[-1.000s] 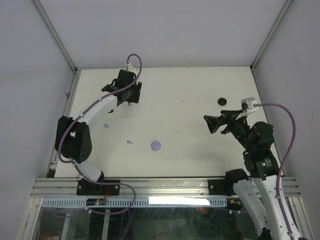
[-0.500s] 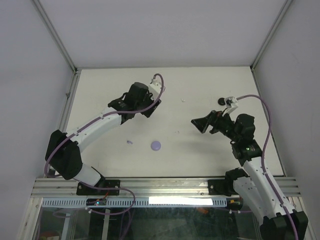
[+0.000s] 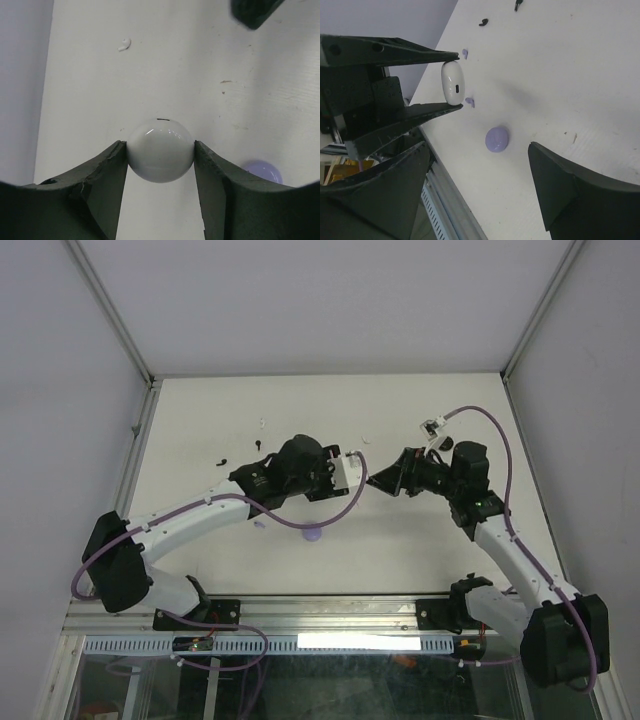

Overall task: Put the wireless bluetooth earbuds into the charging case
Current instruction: Pick up the charging case at the center of the board.

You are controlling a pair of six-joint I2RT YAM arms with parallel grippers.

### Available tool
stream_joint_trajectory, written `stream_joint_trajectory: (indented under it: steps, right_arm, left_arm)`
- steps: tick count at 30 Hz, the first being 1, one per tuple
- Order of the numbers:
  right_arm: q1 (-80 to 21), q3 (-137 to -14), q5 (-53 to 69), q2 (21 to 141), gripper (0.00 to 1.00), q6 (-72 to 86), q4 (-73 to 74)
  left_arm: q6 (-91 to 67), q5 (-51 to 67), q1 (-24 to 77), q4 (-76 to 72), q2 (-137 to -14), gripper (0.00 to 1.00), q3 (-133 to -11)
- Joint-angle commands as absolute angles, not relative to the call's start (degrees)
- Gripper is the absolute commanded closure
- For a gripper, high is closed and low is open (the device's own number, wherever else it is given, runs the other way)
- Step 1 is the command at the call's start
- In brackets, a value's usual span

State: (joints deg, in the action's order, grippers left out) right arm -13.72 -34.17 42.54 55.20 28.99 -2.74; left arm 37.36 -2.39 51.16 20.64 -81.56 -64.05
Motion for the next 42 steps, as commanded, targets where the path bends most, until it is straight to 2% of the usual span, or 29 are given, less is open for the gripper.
stream_joint_trajectory:
  steps: [1, 4, 19, 24, 26, 33, 35, 42]
  right_arm:
    - [-15.8, -38.8, 48.7, 58.5, 0.19, 31.1, -7.7]
    - [-17.6, -40.2, 50.9, 60.9, 0.25, 31.6, -9.3]
    - [-24.7, -41.4, 50.0, 67.6, 0.41, 30.5, -13.8]
    - [-25.4, -41.4, 51.2, 69.2, 0.49, 29.7, -13.9]
    - [-25.5, -41.3, 51.7, 69.2, 0.55, 29.4, -13.9]
    - [-25.5, -40.7, 51.2, 66.6, 0.87, 27.8, -13.6]
    - [-25.5, -40.3, 50.7, 65.8, 0.91, 28.1, -14.3]
    - [-25.5, -35.9, 47.4, 61.8, 0.92, 31.6, -24.2]
  left_arm:
    - [47.5, 0.0, 53.9, 16.7, -77.7, 0.48, -63.0]
    - [50.1, 0.5, 55.5, 16.6, -77.2, 0.49, -62.5]
    - [53.1, 3.3, 59.0, 16.7, -77.4, 0.48, -63.6]
    - [53.7, 3.7, 59.7, 17.0, -77.2, 0.47, -63.5]
    - [53.7, 3.4, 59.8, 17.0, -77.1, 0.46, -63.5]
    - [50.8, 1.2, 59.9, 17.0, -76.5, 0.33, -63.0]
    - [48.7, 0.4, 59.9, 17.0, -75.8, 0.30, -62.7]
    - [37.6, -2.7, 59.8, 11.7, -71.7, 0.21, -58.4]
